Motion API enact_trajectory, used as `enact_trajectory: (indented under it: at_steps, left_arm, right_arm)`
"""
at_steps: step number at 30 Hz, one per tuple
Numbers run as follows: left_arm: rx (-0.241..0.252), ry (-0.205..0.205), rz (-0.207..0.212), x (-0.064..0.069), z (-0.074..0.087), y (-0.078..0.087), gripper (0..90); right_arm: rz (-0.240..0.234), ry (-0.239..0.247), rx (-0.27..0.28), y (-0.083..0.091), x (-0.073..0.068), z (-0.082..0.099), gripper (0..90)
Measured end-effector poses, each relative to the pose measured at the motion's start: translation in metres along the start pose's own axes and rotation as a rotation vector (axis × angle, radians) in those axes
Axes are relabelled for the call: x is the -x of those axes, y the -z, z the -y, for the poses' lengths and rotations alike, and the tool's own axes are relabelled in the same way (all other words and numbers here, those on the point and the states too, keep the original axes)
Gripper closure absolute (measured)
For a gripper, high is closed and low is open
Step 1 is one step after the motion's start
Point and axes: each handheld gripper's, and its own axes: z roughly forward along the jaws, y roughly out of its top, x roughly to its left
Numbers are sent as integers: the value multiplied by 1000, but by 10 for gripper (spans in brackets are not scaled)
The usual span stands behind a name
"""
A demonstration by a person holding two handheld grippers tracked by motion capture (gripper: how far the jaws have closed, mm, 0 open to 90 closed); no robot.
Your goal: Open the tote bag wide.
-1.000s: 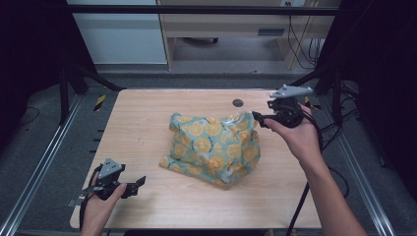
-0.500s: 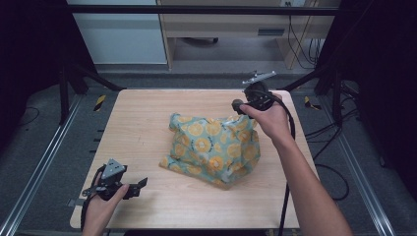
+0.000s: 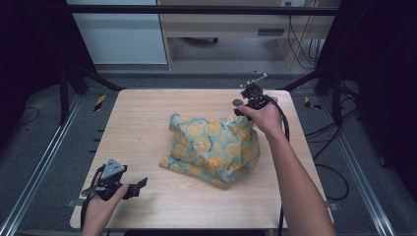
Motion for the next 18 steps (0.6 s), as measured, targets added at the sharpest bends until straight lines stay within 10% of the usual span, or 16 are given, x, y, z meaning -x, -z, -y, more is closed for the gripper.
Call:
enact_trajectory:
  at_steps: [8, 12, 18]
  left_arm:
    - [-1, -6, 6, 2, -1, -1, 78]
    - [0, -5, 0, 1, 0, 0, 79]
    - [1, -1, -1, 0, 0, 0, 79]
  right_arm:
    - [-66, -12, -109, -10, -3, 6, 376]
    - [-98, 33, -168, -10, -6, 10, 726]
    - [-135, 29, -162, -1, -8, 14, 887]
